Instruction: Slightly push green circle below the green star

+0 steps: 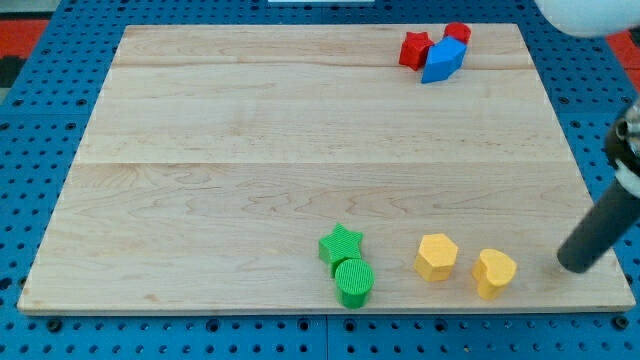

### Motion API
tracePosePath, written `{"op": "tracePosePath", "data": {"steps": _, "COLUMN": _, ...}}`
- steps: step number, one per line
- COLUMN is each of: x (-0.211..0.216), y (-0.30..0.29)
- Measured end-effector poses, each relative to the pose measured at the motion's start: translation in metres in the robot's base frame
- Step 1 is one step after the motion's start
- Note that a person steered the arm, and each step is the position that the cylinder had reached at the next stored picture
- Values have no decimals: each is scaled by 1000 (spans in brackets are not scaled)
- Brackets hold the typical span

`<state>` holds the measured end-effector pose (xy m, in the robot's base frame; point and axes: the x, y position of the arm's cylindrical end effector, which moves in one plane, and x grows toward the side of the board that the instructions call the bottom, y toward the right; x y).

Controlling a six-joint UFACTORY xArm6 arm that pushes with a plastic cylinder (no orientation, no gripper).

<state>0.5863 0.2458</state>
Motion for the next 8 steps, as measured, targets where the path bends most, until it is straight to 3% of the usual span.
{"op": "tracePosePath", "data": {"steps": 3, "x": 14, "y": -132}}
{"op": "tracePosePath", "data": {"steps": 5, "x": 12, "y": -58}}
{"op": "tracePosePath", "data": {"steps": 6, "x": 25, "y": -77}}
{"op": "tracePosePath", "data": {"steps": 8, "x": 17, "y": -184}}
